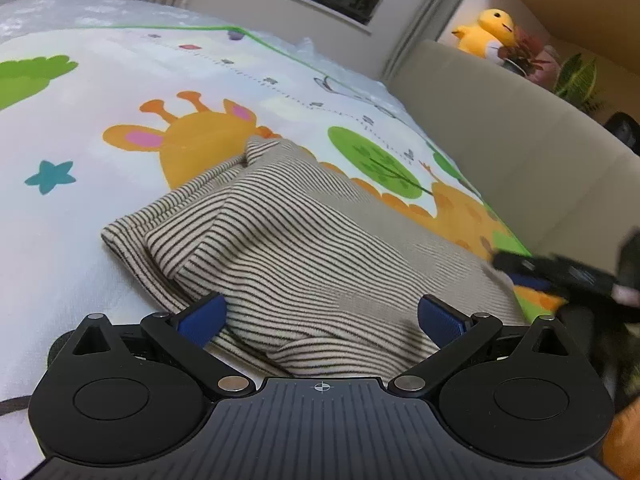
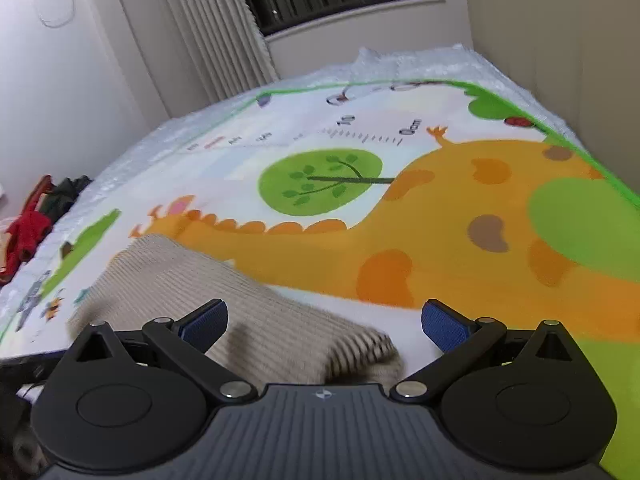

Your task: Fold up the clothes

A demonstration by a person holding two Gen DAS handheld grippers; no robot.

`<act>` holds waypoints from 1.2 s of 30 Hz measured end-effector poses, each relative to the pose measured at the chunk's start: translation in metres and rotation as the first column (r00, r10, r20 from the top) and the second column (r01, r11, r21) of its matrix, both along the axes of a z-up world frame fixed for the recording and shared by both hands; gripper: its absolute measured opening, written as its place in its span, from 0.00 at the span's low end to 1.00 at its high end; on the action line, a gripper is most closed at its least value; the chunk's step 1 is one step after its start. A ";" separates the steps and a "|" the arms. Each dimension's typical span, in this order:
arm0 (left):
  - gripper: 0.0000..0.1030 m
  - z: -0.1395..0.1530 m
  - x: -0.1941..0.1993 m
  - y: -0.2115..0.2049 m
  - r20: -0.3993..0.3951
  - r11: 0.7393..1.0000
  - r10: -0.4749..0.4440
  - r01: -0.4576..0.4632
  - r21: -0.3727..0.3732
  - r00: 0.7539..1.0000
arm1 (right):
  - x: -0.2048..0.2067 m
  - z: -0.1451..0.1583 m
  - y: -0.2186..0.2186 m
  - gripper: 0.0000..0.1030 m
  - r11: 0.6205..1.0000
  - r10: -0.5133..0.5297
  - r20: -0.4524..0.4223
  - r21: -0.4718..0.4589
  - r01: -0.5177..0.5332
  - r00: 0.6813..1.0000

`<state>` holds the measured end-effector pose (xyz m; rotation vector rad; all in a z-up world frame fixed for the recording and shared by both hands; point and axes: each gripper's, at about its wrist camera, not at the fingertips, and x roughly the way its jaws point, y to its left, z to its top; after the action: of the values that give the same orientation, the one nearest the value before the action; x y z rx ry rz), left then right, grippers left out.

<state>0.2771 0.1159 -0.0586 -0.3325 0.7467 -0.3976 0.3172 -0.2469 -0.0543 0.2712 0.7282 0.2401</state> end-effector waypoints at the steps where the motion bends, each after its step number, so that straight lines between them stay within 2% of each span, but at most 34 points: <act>1: 1.00 -0.001 0.000 0.001 0.000 1.000 -0.003 0.003 0.001 1.000 | 0.004 -0.005 0.003 1.00 1.000 0.012 -0.013 0.016 -0.012 1.000; 3: 1.00 -0.003 -0.001 0.002 0.002 1.000 -0.010 0.010 0.003 1.000 | 0.007 -0.013 0.008 1.00 0.998 0.041 -0.030 0.054 -0.039 0.999; 8: 1.00 -0.004 0.002 0.001 0.014 1.000 -0.014 0.014 0.019 1.000 | -0.012 -0.018 0.012 1.00 0.995 0.082 -0.037 0.053 -0.080 0.996; 14: 1.00 -0.002 0.029 -0.008 0.021 0.995 -0.057 0.055 0.079 0.998 | -0.069 -0.018 0.028 1.00 0.988 0.151 -0.044 0.012 -0.151 0.988; 17: 1.00 -0.001 0.054 -0.015 0.019 0.987 -0.130 0.128 0.100 0.991 | -0.105 -0.018 0.042 1.00 0.991 0.135 -0.025 -0.011 -0.135 0.991; 19: 1.00 -0.002 0.064 -0.015 0.015 0.987 -0.131 0.129 0.098 0.991 | -0.124 -0.019 0.050 1.00 0.993 0.118 -0.010 -0.023 -0.118 0.993; 24: 1.00 0.011 0.049 -0.009 0.033 0.995 -0.073 0.070 0.071 0.997 | -0.141 -0.026 0.050 1.00 0.998 0.066 0.036 0.018 -0.067 0.997; 30: 1.00 0.047 -0.008 -0.010 0.157 0.994 -0.112 0.107 0.039 0.981 | -0.143 -0.028 0.053 1.00 0.998 0.066 0.077 -0.013 -0.066 0.995; 32: 1.00 0.043 -0.020 -0.010 0.114 0.989 -0.145 0.147 -0.015 0.983 | -0.142 -0.021 0.047 1.00 0.997 0.082 0.063 0.010 -0.082 0.995; 34: 1.00 0.028 -0.026 -0.014 0.029 0.978 -0.195 0.196 -0.073 0.980 | -0.145 -0.013 0.032 1.00 0.997 0.049 0.089 0.051 -0.054 0.995; 36: 1.00 0.013 -0.028 -0.021 -0.041 0.976 -0.209 0.206 -0.075 0.977 | -0.148 -0.008 0.022 1.00 0.999 0.001 0.131 0.048 -0.008 0.991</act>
<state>0.2490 0.0954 -0.0455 -0.3320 0.8191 -0.6164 0.1695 -0.2251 -0.0620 0.2973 0.5933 0.2778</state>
